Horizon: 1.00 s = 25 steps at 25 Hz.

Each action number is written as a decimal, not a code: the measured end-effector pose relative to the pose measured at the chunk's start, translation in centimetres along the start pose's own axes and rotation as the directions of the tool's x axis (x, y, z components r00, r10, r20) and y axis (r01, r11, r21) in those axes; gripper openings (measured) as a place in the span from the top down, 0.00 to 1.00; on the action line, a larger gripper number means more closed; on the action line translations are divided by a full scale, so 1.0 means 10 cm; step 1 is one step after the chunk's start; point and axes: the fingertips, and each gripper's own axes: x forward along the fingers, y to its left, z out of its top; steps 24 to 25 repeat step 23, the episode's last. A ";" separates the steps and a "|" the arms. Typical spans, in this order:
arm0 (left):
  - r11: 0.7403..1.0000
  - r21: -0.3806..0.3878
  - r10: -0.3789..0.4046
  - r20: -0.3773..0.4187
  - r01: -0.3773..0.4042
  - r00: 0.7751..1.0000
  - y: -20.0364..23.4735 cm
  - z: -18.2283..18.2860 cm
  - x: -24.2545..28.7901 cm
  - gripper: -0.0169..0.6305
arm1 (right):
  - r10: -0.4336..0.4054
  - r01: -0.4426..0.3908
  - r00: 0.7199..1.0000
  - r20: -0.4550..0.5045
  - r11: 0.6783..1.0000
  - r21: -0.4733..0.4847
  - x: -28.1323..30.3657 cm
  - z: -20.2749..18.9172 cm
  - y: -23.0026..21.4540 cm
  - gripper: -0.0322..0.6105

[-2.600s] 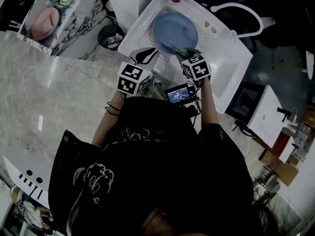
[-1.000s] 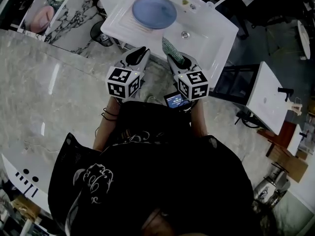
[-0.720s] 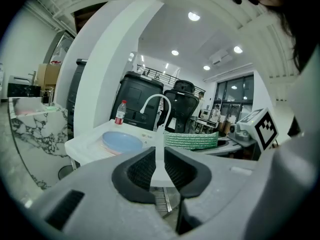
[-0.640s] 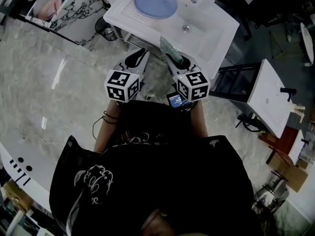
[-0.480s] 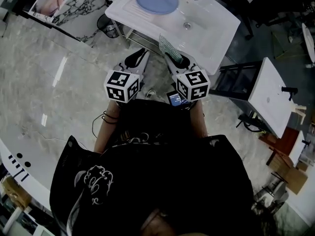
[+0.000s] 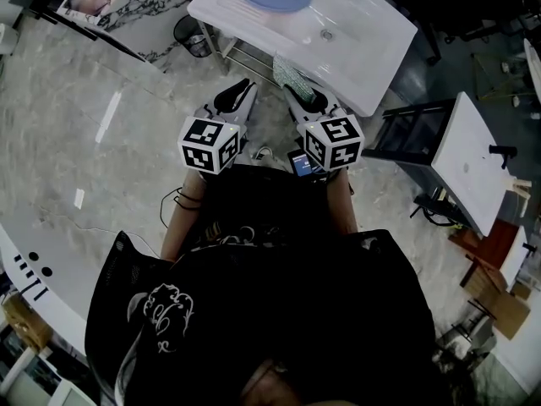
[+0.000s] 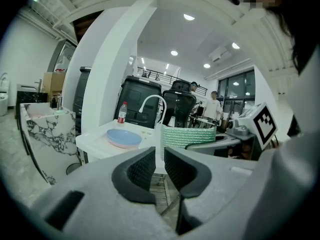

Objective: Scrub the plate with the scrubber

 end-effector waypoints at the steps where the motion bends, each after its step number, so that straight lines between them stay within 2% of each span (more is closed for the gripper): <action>1: 1.000 0.003 0.000 0.000 0.000 1.000 -0.01 -0.01 -0.01 0.88 | 0.001 -0.001 1.000 0.001 1.000 0.000 -0.01 -0.01 0.01 0.81; 25: 0.999 0.048 0.000 0.009 -0.001 1.000 -0.10 0.08 -0.05 0.88 | -0.016 0.016 0.999 0.036 1.000 -0.003 -0.11 0.05 -0.04 0.81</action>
